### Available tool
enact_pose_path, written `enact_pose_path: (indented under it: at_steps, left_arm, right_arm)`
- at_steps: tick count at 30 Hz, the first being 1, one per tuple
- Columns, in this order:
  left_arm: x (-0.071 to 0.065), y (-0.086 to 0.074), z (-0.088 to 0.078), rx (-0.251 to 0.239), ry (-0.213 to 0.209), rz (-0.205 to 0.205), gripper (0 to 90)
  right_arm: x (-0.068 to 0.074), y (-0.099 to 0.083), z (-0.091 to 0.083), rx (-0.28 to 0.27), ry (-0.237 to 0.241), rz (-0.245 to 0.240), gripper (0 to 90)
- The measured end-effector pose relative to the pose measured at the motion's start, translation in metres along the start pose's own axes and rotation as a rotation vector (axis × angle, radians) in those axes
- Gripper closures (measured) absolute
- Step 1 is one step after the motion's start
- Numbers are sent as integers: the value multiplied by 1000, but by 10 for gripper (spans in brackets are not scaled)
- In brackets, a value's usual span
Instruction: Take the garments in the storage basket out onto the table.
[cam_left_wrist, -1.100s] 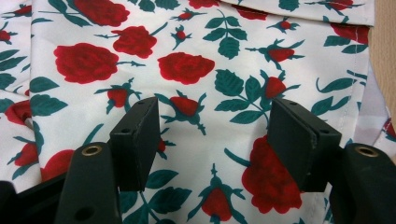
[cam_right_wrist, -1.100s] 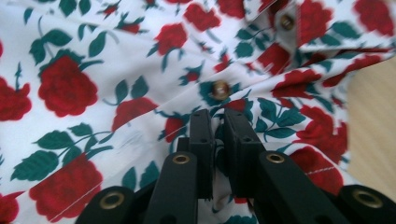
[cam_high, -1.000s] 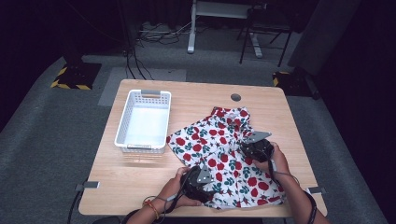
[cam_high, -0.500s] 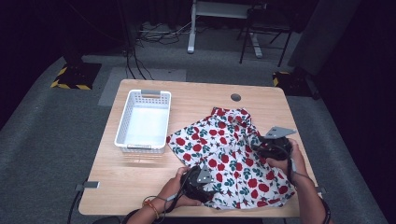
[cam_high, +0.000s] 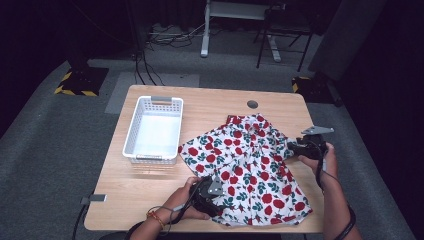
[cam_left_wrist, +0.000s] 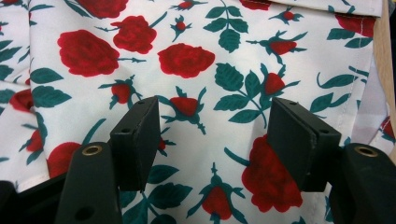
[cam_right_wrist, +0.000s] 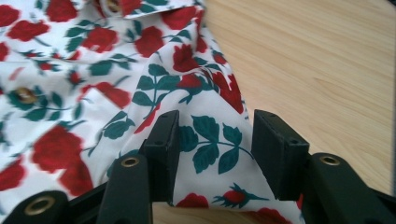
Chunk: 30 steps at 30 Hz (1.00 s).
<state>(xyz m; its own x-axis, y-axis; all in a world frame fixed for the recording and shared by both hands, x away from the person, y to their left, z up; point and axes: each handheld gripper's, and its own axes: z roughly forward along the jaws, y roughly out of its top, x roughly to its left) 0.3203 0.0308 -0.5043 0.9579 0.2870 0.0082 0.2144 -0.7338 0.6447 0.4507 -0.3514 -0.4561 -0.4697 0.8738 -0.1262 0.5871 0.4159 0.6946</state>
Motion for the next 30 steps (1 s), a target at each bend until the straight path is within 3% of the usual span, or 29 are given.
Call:
enact_pose_path:
  at_steps: [4,10,15,19,27,30]
  left_arm:
    - [1,-2,-2,-1,2,-3,350]
    - [0,-3,-1,-7,7,-9,351]
    - [-1,-2,0,-14,14,-17,348]
    - [-5,0,2,-26,13,-18,348]
    - [-13,7,11,-50,4,-5,344]
    - [-15,10,15,-59,-1,3,343]
  right_arm:
    - [-9,-6,-3,-21,-26,36,500]
    - [-13,-17,19,38,-4,54,495]
    - [-19,-21,31,88,-39,54,493]
    - [-27,-23,36,76,-37,99,476]
    - [-33,-13,46,85,-113,100,450]
    - [-38,-5,49,134,-173,71,442]
